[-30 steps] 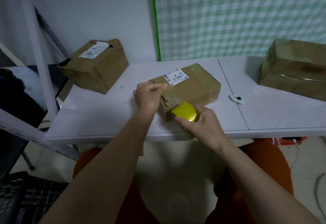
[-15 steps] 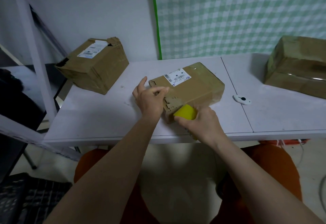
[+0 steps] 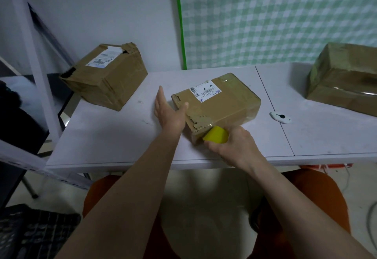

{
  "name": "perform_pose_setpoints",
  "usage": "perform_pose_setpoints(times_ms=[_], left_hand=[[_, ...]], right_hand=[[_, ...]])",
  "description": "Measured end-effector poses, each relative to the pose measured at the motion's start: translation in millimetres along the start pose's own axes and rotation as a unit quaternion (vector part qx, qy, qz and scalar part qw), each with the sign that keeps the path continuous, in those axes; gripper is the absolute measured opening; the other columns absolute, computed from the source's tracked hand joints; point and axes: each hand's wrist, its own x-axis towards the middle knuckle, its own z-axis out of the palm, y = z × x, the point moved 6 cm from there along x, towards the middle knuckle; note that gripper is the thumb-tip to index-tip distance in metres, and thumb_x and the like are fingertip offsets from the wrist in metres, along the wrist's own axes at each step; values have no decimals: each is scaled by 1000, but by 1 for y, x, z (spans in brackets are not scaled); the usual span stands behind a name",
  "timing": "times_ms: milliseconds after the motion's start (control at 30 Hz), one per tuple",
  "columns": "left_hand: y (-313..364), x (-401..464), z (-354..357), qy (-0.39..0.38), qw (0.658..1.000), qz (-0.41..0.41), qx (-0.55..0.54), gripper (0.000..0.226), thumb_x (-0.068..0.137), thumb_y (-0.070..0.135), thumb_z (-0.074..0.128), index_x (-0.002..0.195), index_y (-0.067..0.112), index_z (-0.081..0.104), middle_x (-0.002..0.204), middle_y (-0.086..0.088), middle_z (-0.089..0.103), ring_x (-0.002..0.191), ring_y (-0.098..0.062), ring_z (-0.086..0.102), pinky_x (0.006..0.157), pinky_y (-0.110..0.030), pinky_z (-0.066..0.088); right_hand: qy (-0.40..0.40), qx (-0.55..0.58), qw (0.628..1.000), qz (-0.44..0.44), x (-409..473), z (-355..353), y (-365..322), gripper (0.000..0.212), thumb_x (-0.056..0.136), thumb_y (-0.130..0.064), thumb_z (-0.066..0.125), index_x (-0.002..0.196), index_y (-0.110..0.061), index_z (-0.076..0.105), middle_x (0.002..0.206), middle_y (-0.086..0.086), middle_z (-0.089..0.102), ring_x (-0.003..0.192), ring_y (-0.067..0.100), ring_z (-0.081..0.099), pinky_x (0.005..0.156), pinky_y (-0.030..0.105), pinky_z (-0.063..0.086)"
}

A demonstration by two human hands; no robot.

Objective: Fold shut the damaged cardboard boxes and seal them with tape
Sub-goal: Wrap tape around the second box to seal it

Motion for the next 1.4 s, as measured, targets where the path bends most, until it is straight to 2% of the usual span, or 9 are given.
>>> perform_pose_setpoints(times_ms=[200, 300, 433, 533, 633, 733, 900, 1200, 1400], left_hand=[[6, 11, -5, -93, 990, 47, 90, 38, 95, 16, 54, 133, 15, 54, 135, -8, 46, 122, -20, 48, 106, -27, 36], [-7, 4, -32, -35, 990, 30, 136, 34, 95, 21, 51, 128, 16, 55, 128, -12, 49, 113, -25, 53, 97, -33, 44], [-19, -16, -61, 60, 983, -20, 174, 32, 97, 23, 49, 127, 12, 52, 122, -13, 50, 111, -28, 52, 91, -37, 49], [15, -41, -58, 105, 940, 207, 249, 37, 94, 6, 47, 131, 0, 51, 127, -18, 55, 119, -33, 50, 102, -41, 42], [26, -83, -6, -95, 838, 430, 322, 46, 100, 21, 31, 131, -7, 50, 134, -22, 53, 128, -38, 48, 110, -46, 32], [22, -101, 18, -216, 818, 385, 368, 66, 96, 37, 46, 149, 4, 26, 157, -11, 24, 146, -24, 18, 120, -33, 6], [23, -102, 20, -215, 787, 369, 445, 91, 92, 49, 50, 152, 7, -3, 161, -8, -5, 148, -18, -4, 119, -28, -6], [19, -85, -4, -179, 802, 213, 529, 100, 87, 64, 48, 151, 3, 4, 160, -17, 2, 148, -31, 0, 119, -39, 3], [33, -106, 20, -253, 805, 327, 424, 95, 86, 51, 57, 153, 11, 3, 162, -7, -1, 148, -19, -3, 120, -30, 0]], right_hand=[[-14, -52, 999, -9, 3, -7, 8, 45, 74, -42, 71, 108, -25, 48, 100, 3, 61, 98, 26, 56, 76, 35, 45], [15, -102, 994, -31, 11, -14, 10, 44, 74, -40, 71, 101, -21, 42, 94, 4, 52, 96, 31, 51, 76, 37, 40], [76, -115, 986, -98, 25, -16, 10, 53, 72, -29, 73, 119, -17, 55, 110, 11, 46, 108, 31, 38, 89, 44, 38], [73, -98, 984, -129, 34, -12, 8, 63, 72, -21, 74, 131, -16, 52, 124, 13, 42, 118, 32, 34, 97, 44, 37], [88, -127, 976, -152, 38, -5, 1, 67, 71, -18, 74, 133, -16, 50, 130, 15, 44, 122, 35, 36, 98, 47, 37], [97, -169, 965, -177, 39, 5, -1, 65, 68, -15, 75, 129, -20, 55, 127, 14, 50, 119, 38, 42, 96, 52, 36], [118, -200, 955, -187, 42, 4, 0, 53, 77, -15, 70, 127, -28, 58, 112, 14, 53, 103, 36, 47, 87, 45, 38], [92, -251, 949, -165, 48, 6, -4, 53, 83, -12, 64, 131, -32, 53, 113, 11, 48, 105, 32, 42, 89, 39, 32], [106, -242, 950, -165, 49, 7, -6, 47, 85, -15, 61, 129, -30, 54, 107, 11, 49, 101, 33, 43, 88, 43, 35]])
